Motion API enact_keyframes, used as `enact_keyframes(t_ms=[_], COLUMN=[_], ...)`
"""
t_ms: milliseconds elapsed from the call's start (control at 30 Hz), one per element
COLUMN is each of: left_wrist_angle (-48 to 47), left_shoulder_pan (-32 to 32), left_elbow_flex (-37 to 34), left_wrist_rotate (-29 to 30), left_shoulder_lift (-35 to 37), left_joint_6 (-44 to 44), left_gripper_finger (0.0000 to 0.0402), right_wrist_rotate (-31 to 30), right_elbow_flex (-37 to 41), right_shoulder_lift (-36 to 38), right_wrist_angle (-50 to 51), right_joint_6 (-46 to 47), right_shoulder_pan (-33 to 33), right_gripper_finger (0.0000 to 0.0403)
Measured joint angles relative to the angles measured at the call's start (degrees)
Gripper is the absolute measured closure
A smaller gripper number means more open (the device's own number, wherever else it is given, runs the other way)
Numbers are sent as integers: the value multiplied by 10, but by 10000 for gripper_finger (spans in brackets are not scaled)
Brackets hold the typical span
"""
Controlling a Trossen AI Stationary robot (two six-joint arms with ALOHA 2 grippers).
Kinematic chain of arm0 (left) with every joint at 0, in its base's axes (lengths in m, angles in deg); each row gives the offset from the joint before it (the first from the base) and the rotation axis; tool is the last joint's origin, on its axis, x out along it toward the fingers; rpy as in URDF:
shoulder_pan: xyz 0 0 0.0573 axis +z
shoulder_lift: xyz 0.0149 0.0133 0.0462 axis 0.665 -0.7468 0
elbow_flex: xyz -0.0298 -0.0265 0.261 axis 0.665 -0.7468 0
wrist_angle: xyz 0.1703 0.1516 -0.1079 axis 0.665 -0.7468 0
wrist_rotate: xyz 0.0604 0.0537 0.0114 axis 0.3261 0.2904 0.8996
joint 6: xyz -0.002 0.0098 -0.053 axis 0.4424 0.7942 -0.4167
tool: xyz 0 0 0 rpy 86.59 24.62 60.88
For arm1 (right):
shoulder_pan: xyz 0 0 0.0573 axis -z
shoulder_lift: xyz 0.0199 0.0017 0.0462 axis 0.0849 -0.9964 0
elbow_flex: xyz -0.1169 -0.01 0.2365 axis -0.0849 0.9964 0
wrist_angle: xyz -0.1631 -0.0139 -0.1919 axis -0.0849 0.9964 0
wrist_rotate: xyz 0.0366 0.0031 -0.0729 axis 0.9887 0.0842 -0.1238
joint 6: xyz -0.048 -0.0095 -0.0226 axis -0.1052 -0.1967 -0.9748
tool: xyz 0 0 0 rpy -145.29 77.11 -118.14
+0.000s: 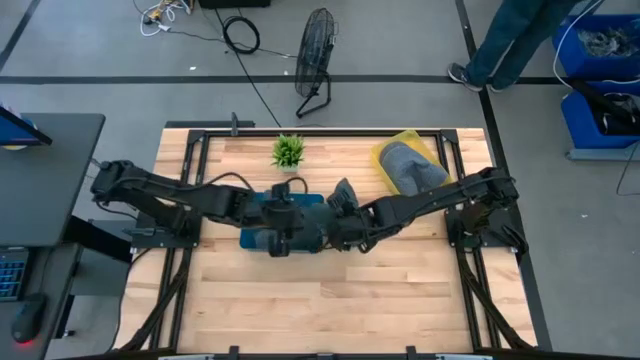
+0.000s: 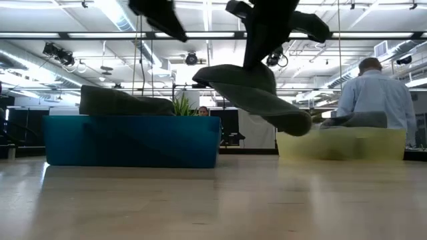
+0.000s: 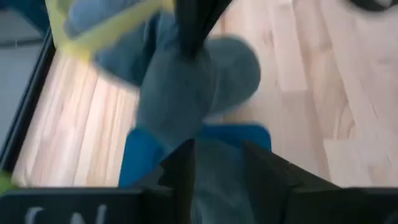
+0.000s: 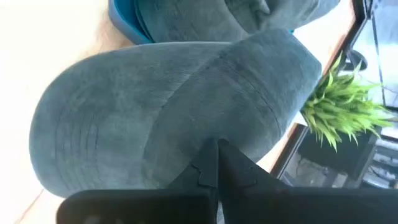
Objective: Pick & Place hat
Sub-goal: Put the black cap into the blue bin
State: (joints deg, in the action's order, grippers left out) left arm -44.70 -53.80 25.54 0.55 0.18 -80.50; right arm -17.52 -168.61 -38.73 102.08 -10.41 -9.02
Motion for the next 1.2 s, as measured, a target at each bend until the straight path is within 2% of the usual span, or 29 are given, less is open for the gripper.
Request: enact_keyframes(t_ms=[167, 233, 333, 467, 667, 867, 967, 1067, 1200], left_wrist_angle=[73, 90, 109, 111, 100, 83, 75, 73, 73], left_shoulder_pan=[20, 28, 44, 63, 82, 98, 100, 100, 100], left_elbow_flex=[0, 0, 0, 1, 0, 1, 0, 0, 0], left_wrist_rotate=[-3, -22, -71, -78, -79, -152, -163, -163, -163], left_shoulder_lift=[-17, -22, -32, -47, -57, -66, -77, -91, -99], left_joint_6=[79, 90, 71, 11, 13, 10, 1, 3, 3], left_gripper_finger=[222, 207, 190, 185, 192, 193, 196, 220, 291], right_wrist_rotate=[39, 43, 43, 43, 52, 52, 43, 43, 43], right_elbow_flex=[0, 0, 0, 0, 1, 1, 1, 1, 1], right_shoulder_lift=[0, 0, 0, 0, 0, 0, 0, 0, 0], right_wrist_angle=[-23, -33, -59, -100, -120, -107, -120, -129, -133], right_joint_6=[-33, -51, -78, -106, -122, -118, -121, -121, -115], right_shoulder_pan=[9, 9, 8, 8, 7, 5, 3, 3, 3], right_gripper_finger=[403, 403, 403, 403, 403, 403, 403, 403, 403])
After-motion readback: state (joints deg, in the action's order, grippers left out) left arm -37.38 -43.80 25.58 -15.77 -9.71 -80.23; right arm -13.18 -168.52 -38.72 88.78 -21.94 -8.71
